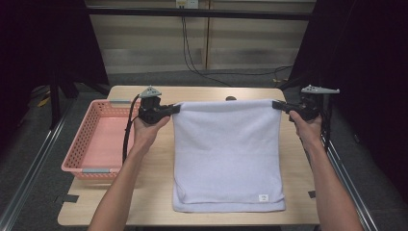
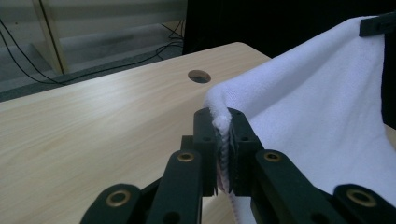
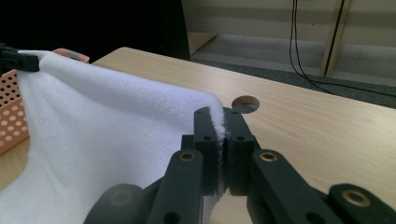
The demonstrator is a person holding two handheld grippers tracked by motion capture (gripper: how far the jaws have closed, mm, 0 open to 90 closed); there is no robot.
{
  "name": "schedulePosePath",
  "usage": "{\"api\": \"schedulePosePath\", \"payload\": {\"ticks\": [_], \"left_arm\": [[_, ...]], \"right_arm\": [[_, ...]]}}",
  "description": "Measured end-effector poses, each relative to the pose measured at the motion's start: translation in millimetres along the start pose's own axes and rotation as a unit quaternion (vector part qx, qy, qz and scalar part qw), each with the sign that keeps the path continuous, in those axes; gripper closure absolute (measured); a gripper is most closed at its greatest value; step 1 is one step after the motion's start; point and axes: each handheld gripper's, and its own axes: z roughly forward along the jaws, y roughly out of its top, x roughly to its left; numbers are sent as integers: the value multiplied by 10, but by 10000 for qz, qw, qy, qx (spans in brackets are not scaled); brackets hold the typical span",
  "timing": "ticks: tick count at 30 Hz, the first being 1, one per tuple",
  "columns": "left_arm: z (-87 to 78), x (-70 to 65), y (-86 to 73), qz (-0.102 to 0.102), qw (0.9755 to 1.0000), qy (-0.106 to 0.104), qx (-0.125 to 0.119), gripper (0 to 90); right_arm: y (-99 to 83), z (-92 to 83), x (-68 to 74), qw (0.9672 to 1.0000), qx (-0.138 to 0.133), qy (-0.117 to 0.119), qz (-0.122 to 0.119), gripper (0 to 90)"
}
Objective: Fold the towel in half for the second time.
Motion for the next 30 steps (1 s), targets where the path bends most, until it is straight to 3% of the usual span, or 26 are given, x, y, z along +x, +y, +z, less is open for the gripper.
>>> {"api": "schedulePosePath", "payload": {"ticks": [10,13,15,18,24,25,30], "left_arm": [[-216,-273,-175,110,9997,-219,8,846],[-332,-309,-224,-74,9991,-412,-108,846],[-372,-360,-260,49,9995,-309,-28,846],[-407,-409,-329,90,9994,-335,16,846],[-494,-548,-514,17,9990,-451,-40,846],[-507,-563,-532,-1,9985,-539,-34,846],[-589,-638,-582,49,9984,-570,-15,844]], "right_arm": [[-150,-324,261,9989,327,265,-201,859],[-199,-428,336,9983,384,337,-284,859],[-232,-489,373,9979,388,413,-301,859],[-281,-548,427,9975,368,502,-334,858],[-462,-673,569,9964,301,710,-347,856],[-499,-689,587,9962,320,724,-372,856],[-622,-806,670,9955,412,759,-379,856]]}}
